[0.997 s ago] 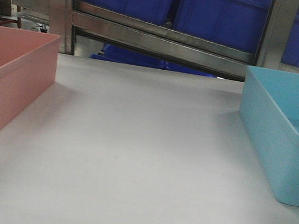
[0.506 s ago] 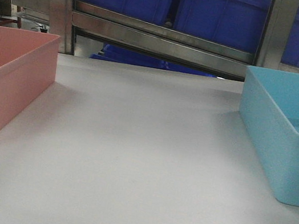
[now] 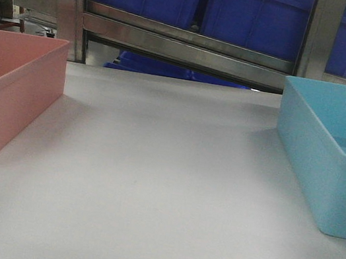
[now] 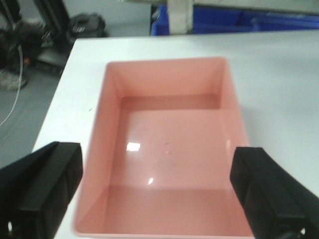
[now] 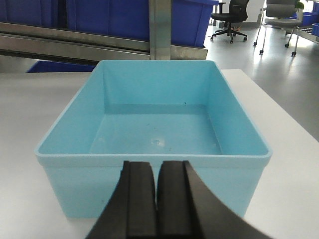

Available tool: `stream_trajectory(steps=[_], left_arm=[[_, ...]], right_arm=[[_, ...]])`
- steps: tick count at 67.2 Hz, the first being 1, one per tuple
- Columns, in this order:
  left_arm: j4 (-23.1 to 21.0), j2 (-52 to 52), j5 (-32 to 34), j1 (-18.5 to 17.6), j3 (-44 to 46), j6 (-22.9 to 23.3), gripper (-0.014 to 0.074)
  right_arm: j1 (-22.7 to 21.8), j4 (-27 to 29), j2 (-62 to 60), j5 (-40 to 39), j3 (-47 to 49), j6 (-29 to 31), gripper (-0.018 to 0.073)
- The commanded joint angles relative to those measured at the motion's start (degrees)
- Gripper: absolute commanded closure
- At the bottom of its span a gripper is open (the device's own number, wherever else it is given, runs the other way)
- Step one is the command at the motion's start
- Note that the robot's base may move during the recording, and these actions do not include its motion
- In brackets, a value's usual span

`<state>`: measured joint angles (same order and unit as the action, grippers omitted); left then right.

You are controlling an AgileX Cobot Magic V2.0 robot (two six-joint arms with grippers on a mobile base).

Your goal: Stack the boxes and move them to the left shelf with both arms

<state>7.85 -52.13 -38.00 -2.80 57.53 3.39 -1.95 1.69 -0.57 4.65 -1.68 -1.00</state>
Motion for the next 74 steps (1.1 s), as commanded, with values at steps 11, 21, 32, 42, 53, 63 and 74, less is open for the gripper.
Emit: stream_trajectory(steps=[11, 21, 32, 42, 53, 63, 74], left_arm=[[-0.1, -13.7, -6.2, 11.5, 14.9, -4.0, 0.0088], [-12.1, -22.2, -9.7, 18.2, 19.6, -16.2, 0.0094], [-22.7, -32.4, -11.5, 22.4, 24.0, -27.4, 0.0094], [-22.2, -39.8, -11.2, 22.6, 27.4, -30.0, 0.0094], [-22.4, -46.9, -10.5, 22.6, 29.5, -30.0, 0.0094], [-22.1, -52.2, -7.0, 22.6, 29.5, -30.0, 0.0094], [-22.1, -56.6, -5.6, 22.6, 29.5, -30.3, 0.0097]], right_arm=[[-0.2, -0.2, -1.2, -5.4, 1.1, 0.2, 0.0504], [-0.2, -0.2, -1.2, -5.4, 1.1, 0.2, 0.0504], [-0.2, -0.2, -1.2, -5.4, 1.1, 0.2, 0.0504], [-0.2, -0.2, -1.2, -5.4, 1.1, 0.2, 0.0504], [-0.2, -0.2, -1.2, -5.4, 1.1, 0.2, 0.0504], [-0.2, -0.2, -1.2, -5.4, 1.1, 0.2, 0.0504], [-0.2, -0.2, -1.2, -5.4, 1.1, 0.2, 0.0504]])
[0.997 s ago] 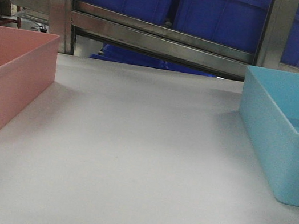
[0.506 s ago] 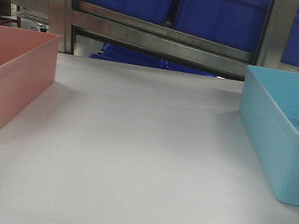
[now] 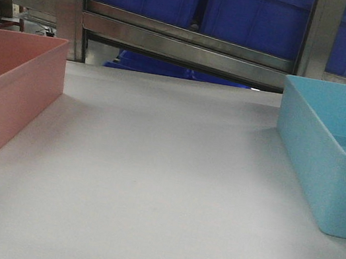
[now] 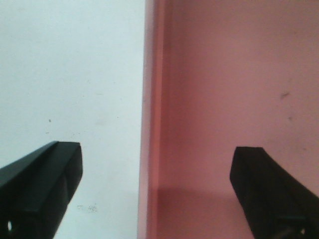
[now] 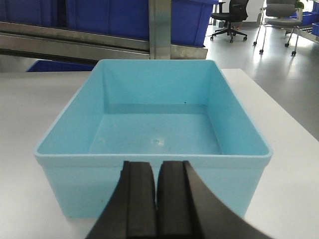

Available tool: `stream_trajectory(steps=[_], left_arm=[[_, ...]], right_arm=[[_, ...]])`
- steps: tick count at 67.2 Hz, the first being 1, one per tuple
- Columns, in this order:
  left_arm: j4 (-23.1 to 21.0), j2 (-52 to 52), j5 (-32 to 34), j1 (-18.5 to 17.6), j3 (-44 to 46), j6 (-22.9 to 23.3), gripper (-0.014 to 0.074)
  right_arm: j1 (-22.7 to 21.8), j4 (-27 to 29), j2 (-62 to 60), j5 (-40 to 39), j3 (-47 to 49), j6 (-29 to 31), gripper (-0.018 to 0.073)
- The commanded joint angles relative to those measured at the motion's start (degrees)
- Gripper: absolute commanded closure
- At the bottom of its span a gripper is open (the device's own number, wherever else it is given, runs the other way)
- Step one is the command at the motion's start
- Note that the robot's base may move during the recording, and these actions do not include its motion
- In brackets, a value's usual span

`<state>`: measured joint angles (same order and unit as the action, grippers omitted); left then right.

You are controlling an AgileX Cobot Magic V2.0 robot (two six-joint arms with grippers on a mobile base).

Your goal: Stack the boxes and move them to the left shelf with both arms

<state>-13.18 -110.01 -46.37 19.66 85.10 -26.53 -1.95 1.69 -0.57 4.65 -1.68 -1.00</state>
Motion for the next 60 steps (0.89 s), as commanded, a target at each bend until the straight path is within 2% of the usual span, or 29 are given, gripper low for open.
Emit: stream_trajectory(steps=[1, 6, 13, 24, 33, 49, 60], left_arm=[[-1.1, 1.0, 2.8, 0.2, 2.0, -0.5, 0.0099], [-1.1, -0.1, 3.5, 0.2, 2.0, -0.5, 0.0121], [-1.1, -1.3, 3.6, 0.2, 2.0, -0.5, 0.0204], [-1.1, -2.1, 3.4, 0.2, 2.0, -0.5, 0.0412], [-1.2, -2.1, 3.0, 0.2, 2.0, -0.5, 0.0617], [-1.9, -1.4, 2.6, 0.2, 2.2, -0.5, 0.0603], [-3.3, 0.5, 0.8, 0.2, 3.7, 1.8, 0.0603]], right_arm=[[-0.2, -0.2, -1.2, -5.4, 1.1, 0.2, 0.0504], [-0.2, -0.2, -1.2, -5.4, 1.1, 0.2, 0.0504], [-0.2, -0.2, -1.2, -5.4, 1.1, 0.2, 0.0504], [-0.2, -0.2, -1.2, -5.4, 1.1, 0.2, 0.0504], [-0.2, -0.2, -1.2, -5.4, 1.1, 0.2, 0.0504], [-0.2, -0.2, -1.2, -5.4, 1.1, 0.2, 0.0504], [-0.2, -0.2, -1.2, -5.4, 1.1, 0.2, 0.0504]])
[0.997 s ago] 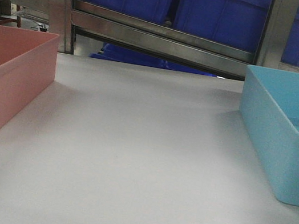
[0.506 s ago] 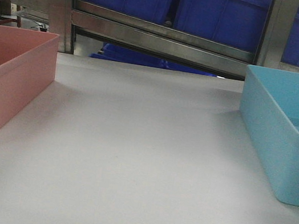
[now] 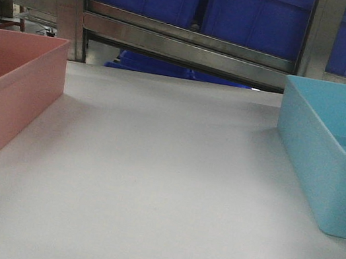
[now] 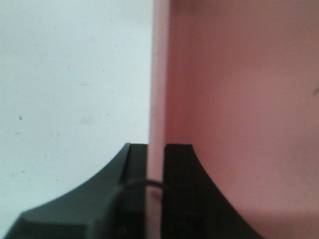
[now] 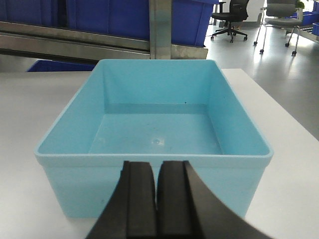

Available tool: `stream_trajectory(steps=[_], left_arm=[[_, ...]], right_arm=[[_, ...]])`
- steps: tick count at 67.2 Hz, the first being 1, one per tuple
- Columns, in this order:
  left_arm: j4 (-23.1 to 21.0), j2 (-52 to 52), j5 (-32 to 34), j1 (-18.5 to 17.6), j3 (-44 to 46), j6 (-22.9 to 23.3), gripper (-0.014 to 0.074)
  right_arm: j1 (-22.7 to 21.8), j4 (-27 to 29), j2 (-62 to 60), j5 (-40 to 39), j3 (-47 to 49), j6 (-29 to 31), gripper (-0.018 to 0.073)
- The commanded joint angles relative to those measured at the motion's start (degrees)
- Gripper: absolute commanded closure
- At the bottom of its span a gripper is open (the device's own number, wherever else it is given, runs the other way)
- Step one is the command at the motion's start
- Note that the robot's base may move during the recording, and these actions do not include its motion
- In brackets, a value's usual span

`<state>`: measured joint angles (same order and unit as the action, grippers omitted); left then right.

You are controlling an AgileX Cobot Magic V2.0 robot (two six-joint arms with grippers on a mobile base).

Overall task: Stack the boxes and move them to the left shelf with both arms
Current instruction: 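Grip the pink bin rim with the left gripper, carry it toward center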

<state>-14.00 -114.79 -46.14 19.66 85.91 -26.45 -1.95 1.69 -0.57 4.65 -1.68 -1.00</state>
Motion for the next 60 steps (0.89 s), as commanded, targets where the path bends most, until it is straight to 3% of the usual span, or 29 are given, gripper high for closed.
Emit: stream_trajectory(steps=[1, 16, 31, 45, 51, 60], left_arm=[[-2.8, 5.7, 0.4, 0.2, 3.1, 2.0, 0.0603], [-12.9, 12.1, -3.9, -0.4, 6.2, 3.9, 0.0602], [-13.7, 18.6, -7.2, -5.4, 6.2, 16.0, 0.0602], [-13.2, 19.4, -9.2, -15.9, 6.1, 30.5, 0.0601], [-10.2, 19.4, -7.8, -21.4, 5.5, 35.3, 0.0601], [-0.7, 18.2, -7.2, -28.9, 4.6, 42.9, 0.0601]], right_arm=[[-0.2, -0.2, -1.2, -5.4, 1.1, 0.2, 0.0504], [-0.2, -0.2, -1.2, -5.4, 1.1, 0.2, 0.0504], [-0.2, -0.2, -1.2, -5.4, 1.1, 0.2, 0.0504], [-0.2, -0.2, -1.2, -5.4, 1.1, 0.2, 0.0504], [-0.2, -0.2, -1.2, -5.4, 1.1, 0.2, 0.0504], [-0.2, -0.2, -1.2, -5.4, 1.1, 0.2, 0.0504]])
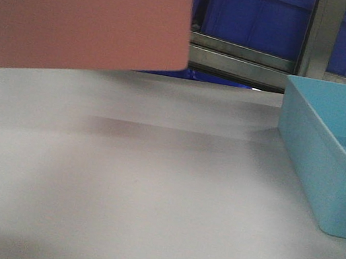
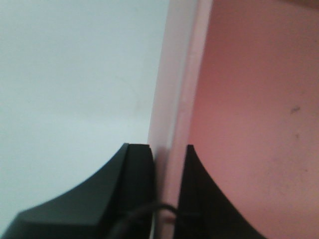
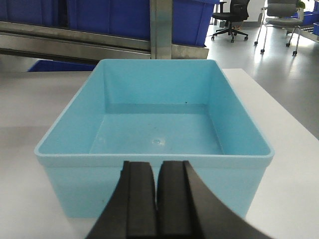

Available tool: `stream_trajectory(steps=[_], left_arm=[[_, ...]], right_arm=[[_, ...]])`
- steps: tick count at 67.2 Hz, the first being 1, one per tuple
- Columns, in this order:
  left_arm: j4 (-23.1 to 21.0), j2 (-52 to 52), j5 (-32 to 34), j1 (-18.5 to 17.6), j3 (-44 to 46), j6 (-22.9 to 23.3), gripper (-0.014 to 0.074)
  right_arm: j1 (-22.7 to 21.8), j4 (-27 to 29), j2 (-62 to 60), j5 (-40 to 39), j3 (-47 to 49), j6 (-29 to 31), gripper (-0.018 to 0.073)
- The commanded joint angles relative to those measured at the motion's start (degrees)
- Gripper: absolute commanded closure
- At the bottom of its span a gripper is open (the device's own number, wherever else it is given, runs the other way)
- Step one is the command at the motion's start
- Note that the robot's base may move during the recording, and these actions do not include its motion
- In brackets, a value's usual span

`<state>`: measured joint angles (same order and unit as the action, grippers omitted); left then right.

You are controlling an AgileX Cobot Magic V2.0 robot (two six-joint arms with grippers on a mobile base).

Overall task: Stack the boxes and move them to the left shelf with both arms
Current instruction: 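Grip the pink bin rim with the left gripper, carry it toward center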

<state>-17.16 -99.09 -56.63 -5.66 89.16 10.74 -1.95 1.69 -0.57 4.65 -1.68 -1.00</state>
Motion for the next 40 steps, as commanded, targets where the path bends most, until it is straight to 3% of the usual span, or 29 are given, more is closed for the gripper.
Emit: stream_trajectory(steps=[1, 9, 22, 40], left_arm=[[3.3, 2.3, 3.3, -4.1, 1.2, 6.9, 0.0602], [8.3, 0.2, 3.7, -8.5, 1.1, 12.5, 0.0602], [8.9, -4.5, 6.2, -14.3, 1.1, 14.9, 0.0602], [9.1, -10.9, 9.2, -16.8, 1.1, 16.6, 0.0602]], right_arm=[[-0.2, -0.2, -1.2, -5.4, 1.1, 0.2, 0.0504], [-0.2, -0.2, -1.2, -5.4, 1.1, 0.2, 0.0504], [-0.2, -0.2, -1.2, -5.4, 1.1, 0.2, 0.0504], [-0.2, -0.2, -1.2, -5.4, 1.1, 0.2, 0.0504]])
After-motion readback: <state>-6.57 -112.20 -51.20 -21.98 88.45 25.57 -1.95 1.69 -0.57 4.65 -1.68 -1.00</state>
